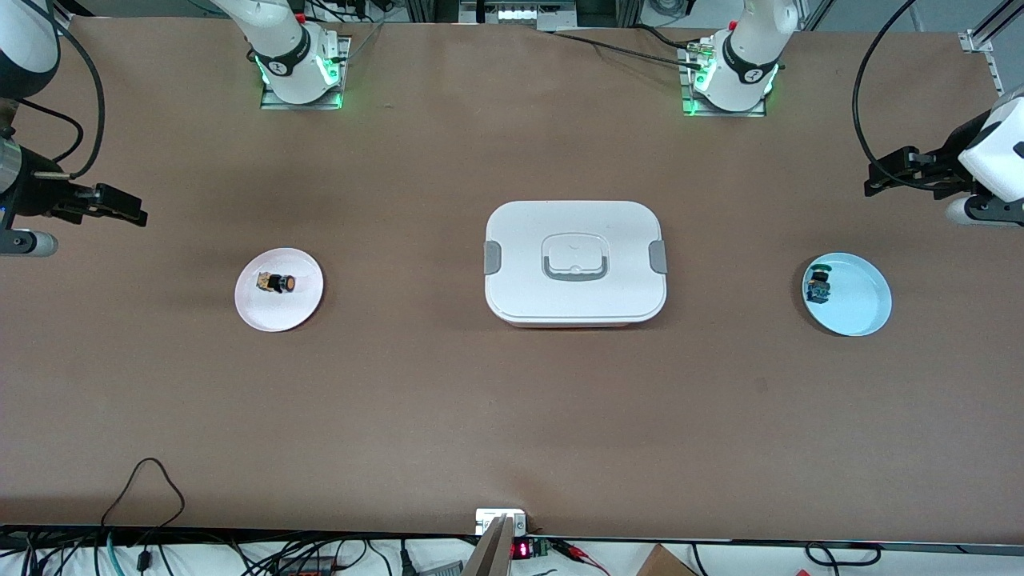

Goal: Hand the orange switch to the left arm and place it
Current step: 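Move the right gripper over the orange switch on the white plate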

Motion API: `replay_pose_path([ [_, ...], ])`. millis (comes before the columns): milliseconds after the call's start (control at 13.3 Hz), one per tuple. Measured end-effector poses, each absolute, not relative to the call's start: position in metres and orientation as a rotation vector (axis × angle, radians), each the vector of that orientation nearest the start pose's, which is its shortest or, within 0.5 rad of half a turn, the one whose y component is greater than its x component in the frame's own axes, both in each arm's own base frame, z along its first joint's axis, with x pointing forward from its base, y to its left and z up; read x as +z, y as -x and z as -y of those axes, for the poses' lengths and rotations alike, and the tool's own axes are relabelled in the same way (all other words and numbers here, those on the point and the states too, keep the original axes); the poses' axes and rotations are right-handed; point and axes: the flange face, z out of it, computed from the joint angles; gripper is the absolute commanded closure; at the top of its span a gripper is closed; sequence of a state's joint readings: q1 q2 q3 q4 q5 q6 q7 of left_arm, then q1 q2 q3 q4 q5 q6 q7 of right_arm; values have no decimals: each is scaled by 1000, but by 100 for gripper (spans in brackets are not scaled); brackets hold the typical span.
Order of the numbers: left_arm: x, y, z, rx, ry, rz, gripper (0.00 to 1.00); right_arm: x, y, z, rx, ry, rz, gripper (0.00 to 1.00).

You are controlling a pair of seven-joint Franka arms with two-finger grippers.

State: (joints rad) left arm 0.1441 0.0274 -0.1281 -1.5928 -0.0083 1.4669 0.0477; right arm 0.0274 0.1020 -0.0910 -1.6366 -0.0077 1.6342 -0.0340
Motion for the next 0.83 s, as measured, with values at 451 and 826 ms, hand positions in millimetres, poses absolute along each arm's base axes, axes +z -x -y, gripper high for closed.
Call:
replay_pose_path([
  [451,591,-549,-8,241,3149,-52,0,497,-603,22,219,3152,-8,0],
  [826,591,-549,-8,241,3149,-52,0,433,-617,-9,207,3159,67,0],
])
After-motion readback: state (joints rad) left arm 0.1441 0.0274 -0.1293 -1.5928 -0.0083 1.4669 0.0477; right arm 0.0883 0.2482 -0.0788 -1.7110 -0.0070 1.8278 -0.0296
